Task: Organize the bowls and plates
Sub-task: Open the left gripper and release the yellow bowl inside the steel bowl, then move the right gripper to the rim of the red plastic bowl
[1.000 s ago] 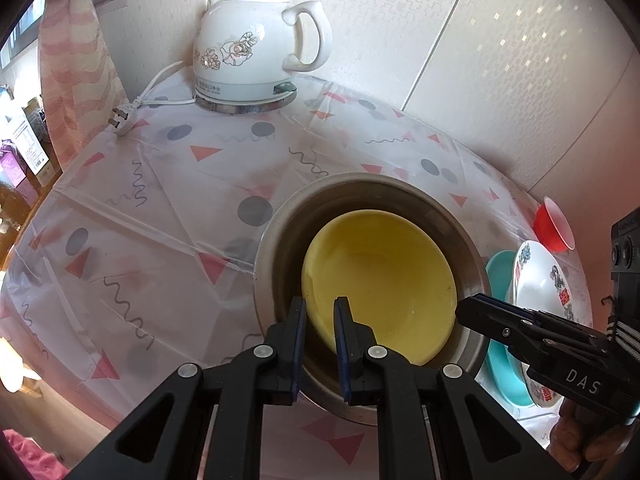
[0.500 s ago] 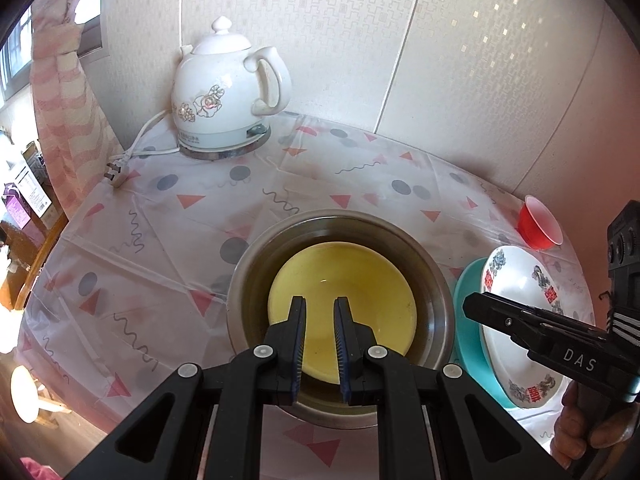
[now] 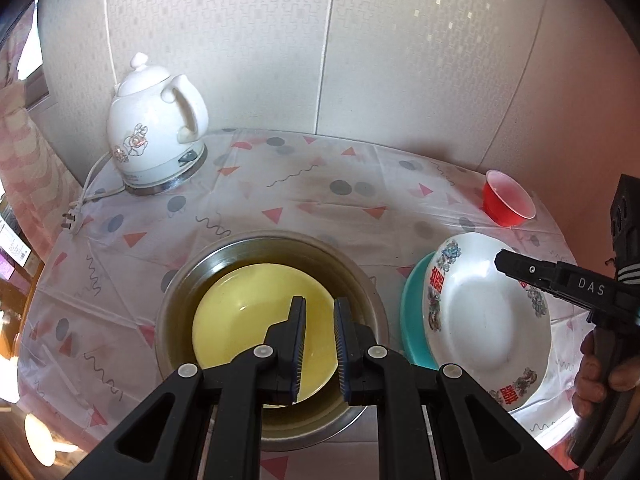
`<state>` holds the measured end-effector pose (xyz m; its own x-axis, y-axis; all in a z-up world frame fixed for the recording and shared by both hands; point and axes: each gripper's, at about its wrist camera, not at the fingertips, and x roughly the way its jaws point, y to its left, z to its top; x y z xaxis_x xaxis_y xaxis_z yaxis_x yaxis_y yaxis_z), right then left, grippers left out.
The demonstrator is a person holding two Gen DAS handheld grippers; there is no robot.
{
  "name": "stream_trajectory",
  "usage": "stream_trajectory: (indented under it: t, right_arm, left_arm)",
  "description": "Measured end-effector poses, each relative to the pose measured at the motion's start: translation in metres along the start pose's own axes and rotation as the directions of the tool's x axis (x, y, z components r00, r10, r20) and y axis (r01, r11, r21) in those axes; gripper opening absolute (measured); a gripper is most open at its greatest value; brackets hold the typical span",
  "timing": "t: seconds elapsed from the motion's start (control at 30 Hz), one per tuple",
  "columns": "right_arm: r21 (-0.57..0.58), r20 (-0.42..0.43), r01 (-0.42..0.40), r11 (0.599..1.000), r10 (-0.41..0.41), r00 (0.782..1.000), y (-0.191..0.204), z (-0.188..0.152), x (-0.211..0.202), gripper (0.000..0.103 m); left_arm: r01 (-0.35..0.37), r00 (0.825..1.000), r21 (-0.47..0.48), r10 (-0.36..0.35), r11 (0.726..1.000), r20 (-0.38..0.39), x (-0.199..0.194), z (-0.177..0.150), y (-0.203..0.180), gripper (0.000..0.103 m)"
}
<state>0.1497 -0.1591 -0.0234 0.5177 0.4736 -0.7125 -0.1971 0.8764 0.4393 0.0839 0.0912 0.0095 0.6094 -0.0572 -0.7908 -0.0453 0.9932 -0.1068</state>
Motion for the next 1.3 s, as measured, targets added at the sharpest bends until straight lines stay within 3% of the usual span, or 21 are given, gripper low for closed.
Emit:
stream_trajectory:
  t: [0.37,0.67,1.0,1.3]
  right_arm:
    - [0.169,0.063,0.087,0.982,-0.099,0.993,-0.08,0.008,-0.031,0.027]
    - [0.252,0.057,0.16,0.954,-0.179,0.982,-0.123,0.01,-0.037,0.031]
    - [0.344,0.126,0.172,0.923,-0.227,0.966,-0.163,0.056,-0.046,0.031]
    - [0.374,0.104,0.211,0.903,-0.266,0.958,-0.181,0.1,-0.017,0.031]
  left_arm:
    - [0.04,0.999,0.125,-0.036,0.991,-0.035,0.021,0.015,-0.058,0.015]
    - [0.068,0.995,0.169,-0.055,0.983,-0.078,0.043,0.024,-0.091,0.015]
    - [0.132,0.987,0.137,-0.118,0.982,-0.111,0.068,0.052,-0.115,0.017]
    - [0.165,0.98,0.103,-0.151,0.981,-0.131,0.092,0.067,-0.132,0.02]
